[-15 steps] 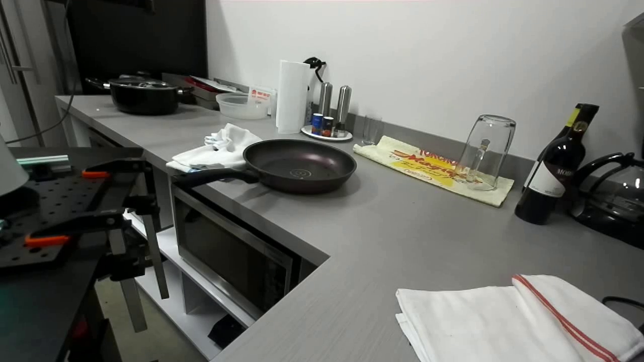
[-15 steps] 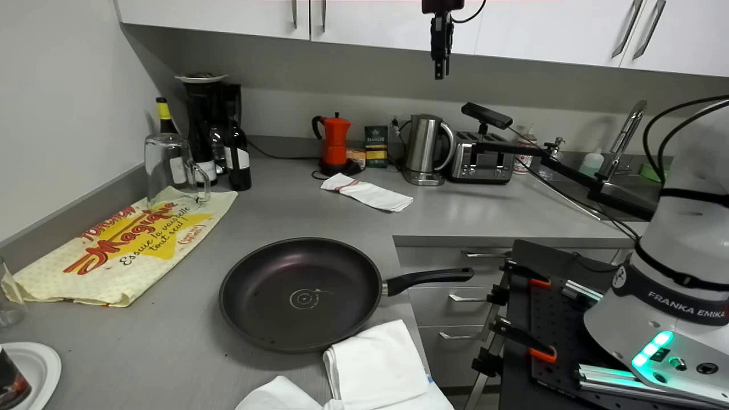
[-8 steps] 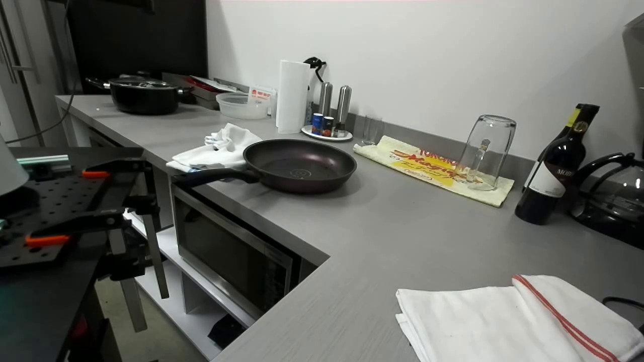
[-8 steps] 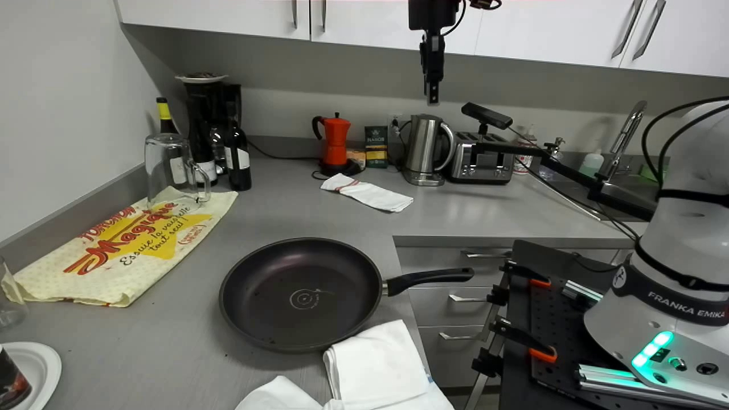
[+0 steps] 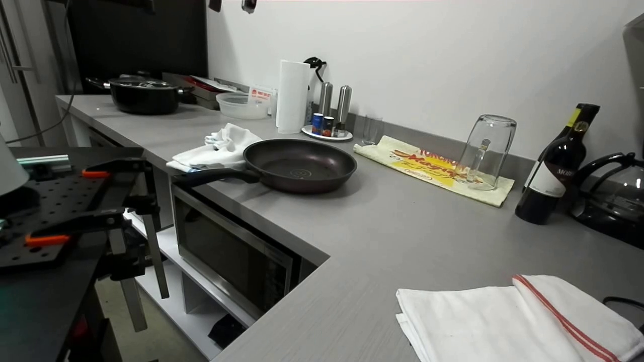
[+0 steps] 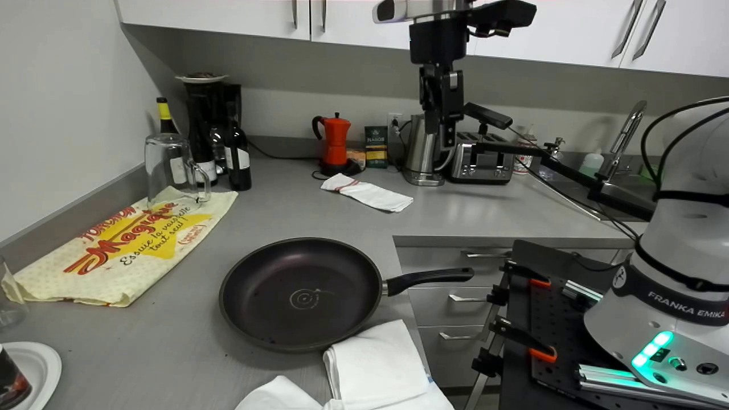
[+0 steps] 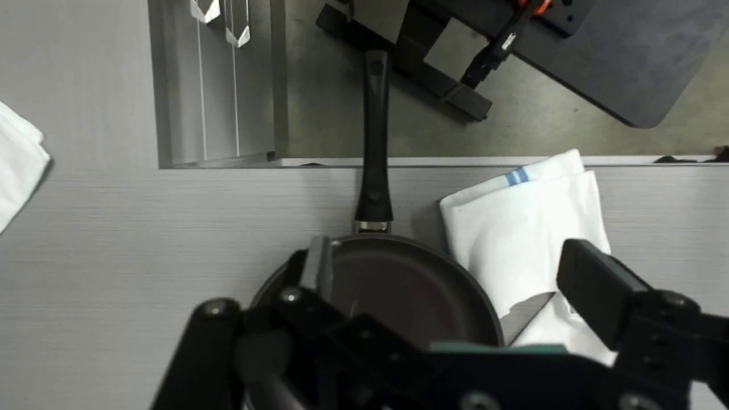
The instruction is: Wipe the pan with a dish cloth
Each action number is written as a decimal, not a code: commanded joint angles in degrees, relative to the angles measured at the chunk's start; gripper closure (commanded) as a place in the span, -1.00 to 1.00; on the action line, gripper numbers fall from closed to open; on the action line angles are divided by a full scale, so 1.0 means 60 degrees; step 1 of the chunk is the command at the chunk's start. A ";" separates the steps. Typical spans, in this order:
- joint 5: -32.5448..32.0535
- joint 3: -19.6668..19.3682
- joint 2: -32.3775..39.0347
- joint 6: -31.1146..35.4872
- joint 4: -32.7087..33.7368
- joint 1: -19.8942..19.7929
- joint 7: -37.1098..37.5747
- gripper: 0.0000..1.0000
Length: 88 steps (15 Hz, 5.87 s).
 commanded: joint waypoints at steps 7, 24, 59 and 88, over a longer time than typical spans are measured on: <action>0.1211 0.1135 0.0753 0.0900 -0.0444 0.1050 0.0714 -1.00; 0.3769 0.2998 0.1373 0.3121 -0.0163 0.3018 0.0463 -1.00; 0.3202 0.3087 0.6132 0.8400 0.0262 0.1843 0.1688 -1.00; 0.0535 0.2083 0.9716 0.8759 0.2414 0.2823 0.3610 0.28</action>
